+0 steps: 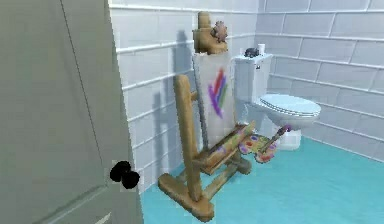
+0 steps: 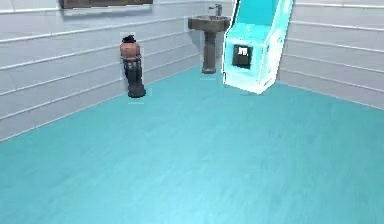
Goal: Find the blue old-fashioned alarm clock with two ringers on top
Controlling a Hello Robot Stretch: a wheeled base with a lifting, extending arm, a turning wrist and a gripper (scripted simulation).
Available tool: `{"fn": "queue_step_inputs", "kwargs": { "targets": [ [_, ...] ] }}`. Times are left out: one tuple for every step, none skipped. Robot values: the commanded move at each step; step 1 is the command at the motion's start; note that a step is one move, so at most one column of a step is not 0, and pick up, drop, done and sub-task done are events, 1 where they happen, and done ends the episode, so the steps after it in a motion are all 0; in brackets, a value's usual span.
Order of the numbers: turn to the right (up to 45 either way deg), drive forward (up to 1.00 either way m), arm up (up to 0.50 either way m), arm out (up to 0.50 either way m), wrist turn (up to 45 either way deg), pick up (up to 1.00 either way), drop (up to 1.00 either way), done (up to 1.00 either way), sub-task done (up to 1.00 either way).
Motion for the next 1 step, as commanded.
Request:
{"fn": "queue_step_inputs", "kwargs": {
  "targets": [
    [-45.0,0.0,0.0,0.0,0.0,0.0,0.0,0.0,0.0]
  ]
}}
